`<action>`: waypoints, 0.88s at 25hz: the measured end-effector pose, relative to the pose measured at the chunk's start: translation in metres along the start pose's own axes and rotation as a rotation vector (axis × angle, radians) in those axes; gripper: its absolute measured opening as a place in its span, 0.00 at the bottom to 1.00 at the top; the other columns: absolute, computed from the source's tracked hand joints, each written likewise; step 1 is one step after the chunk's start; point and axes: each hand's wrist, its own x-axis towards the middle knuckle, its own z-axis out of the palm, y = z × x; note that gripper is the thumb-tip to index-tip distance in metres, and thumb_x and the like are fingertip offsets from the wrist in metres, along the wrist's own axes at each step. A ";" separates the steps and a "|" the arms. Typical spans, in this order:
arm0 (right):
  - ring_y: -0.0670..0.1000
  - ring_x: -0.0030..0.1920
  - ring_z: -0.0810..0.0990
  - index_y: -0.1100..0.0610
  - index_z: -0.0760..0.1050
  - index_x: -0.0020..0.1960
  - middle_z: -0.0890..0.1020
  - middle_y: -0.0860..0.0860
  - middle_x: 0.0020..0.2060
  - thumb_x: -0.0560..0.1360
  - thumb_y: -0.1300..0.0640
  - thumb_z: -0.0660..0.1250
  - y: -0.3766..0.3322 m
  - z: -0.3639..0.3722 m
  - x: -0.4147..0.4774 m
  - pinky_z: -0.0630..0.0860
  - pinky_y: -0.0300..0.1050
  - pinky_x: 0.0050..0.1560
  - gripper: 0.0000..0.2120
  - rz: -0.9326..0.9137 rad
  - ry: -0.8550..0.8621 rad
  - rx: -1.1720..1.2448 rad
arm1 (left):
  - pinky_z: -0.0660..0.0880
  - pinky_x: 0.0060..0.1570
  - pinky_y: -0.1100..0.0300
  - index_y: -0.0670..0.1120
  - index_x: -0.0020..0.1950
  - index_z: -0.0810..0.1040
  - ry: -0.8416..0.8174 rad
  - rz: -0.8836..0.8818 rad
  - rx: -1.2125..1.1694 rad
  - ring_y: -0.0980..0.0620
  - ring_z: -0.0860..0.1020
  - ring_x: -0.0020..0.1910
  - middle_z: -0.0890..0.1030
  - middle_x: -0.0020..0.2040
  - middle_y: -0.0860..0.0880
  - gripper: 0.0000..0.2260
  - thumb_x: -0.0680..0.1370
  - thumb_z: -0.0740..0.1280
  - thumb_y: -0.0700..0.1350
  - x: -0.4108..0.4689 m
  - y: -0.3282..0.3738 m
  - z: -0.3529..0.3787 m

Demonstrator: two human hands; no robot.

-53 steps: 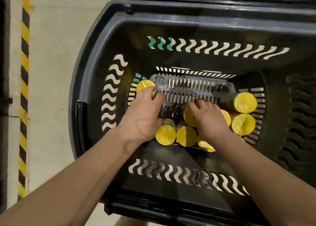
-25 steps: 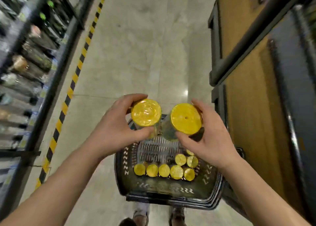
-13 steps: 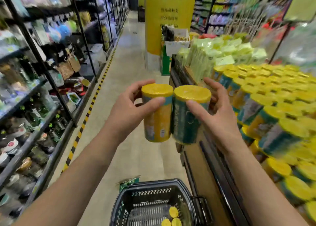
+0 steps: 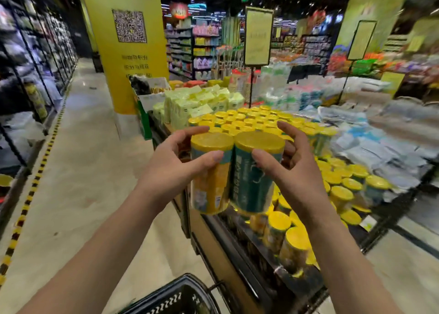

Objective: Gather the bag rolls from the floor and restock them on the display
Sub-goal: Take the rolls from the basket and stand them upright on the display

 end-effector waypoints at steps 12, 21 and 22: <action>0.46 0.67 0.76 0.33 0.71 0.66 0.78 0.40 0.65 0.58 0.28 0.77 0.058 -0.268 0.030 0.75 0.57 0.66 0.38 0.026 -0.014 -0.048 | 0.79 0.60 0.49 0.58 0.63 0.80 0.009 -0.038 -0.030 0.55 0.81 0.59 0.84 0.58 0.55 0.30 0.63 0.79 0.61 0.027 0.012 0.271; 0.43 0.66 0.76 0.34 0.72 0.66 0.79 0.38 0.64 0.60 0.31 0.78 0.134 -0.314 0.115 0.76 0.54 0.65 0.37 0.058 -0.127 -0.043 | 0.80 0.58 0.48 0.63 0.62 0.80 0.062 -0.084 0.052 0.57 0.80 0.61 0.83 0.58 0.58 0.30 0.61 0.81 0.63 0.094 -0.032 0.328; 0.42 0.66 0.76 0.35 0.72 0.67 0.78 0.37 0.64 0.60 0.31 0.78 0.143 -0.314 0.129 0.76 0.52 0.65 0.37 0.056 -0.144 -0.055 | 0.80 0.59 0.48 0.64 0.62 0.80 0.070 -0.087 0.069 0.57 0.79 0.61 0.83 0.59 0.58 0.30 0.61 0.81 0.63 0.105 -0.040 0.329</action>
